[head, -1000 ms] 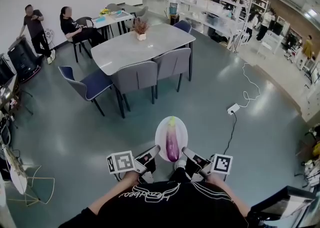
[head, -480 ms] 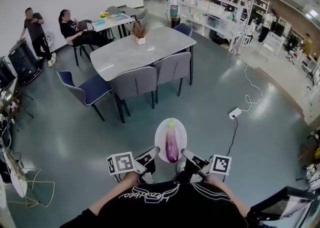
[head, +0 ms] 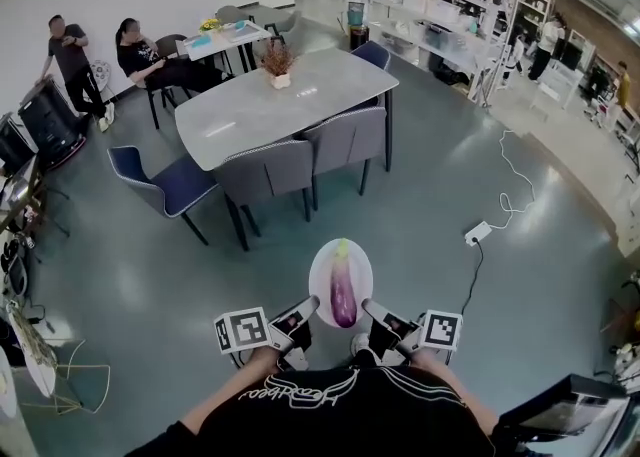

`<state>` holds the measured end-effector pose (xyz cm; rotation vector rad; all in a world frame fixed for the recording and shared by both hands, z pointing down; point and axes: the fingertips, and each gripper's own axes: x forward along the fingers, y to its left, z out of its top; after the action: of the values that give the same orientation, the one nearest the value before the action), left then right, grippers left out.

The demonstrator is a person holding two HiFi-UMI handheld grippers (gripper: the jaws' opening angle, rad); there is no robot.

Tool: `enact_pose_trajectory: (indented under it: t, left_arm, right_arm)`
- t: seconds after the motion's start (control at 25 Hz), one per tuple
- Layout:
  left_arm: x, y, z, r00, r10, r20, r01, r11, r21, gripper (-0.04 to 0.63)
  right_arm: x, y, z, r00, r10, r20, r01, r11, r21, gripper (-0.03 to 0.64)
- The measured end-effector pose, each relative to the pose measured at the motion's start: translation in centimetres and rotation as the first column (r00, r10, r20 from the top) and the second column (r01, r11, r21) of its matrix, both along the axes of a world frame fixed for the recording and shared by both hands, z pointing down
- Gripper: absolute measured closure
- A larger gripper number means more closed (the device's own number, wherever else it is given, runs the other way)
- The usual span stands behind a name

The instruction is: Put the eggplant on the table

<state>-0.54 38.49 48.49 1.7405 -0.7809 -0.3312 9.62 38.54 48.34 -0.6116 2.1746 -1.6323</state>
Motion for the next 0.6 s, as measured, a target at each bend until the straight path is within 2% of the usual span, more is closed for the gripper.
enact_pose_trajectory:
  t: [0.2,0.6]
  left_arm:
    - [1.7,-5.4,0.9,1.000,-0.025,0.001,0.025,0.999,-0.032,0.574]
    - [5.8,-15.2,1.0,0.998,-0.048,0.031,0.050,0.998,-0.050,0.572]
  right_arm:
    - [1.7,-5.8,0.6,1.000,-0.013,0.007,0.014,1.000,-0.027,0.598]
    - [5.8,-15.8,1.0,0.999,-0.042,0.023,0.043,0.998,-0.049,0.598]
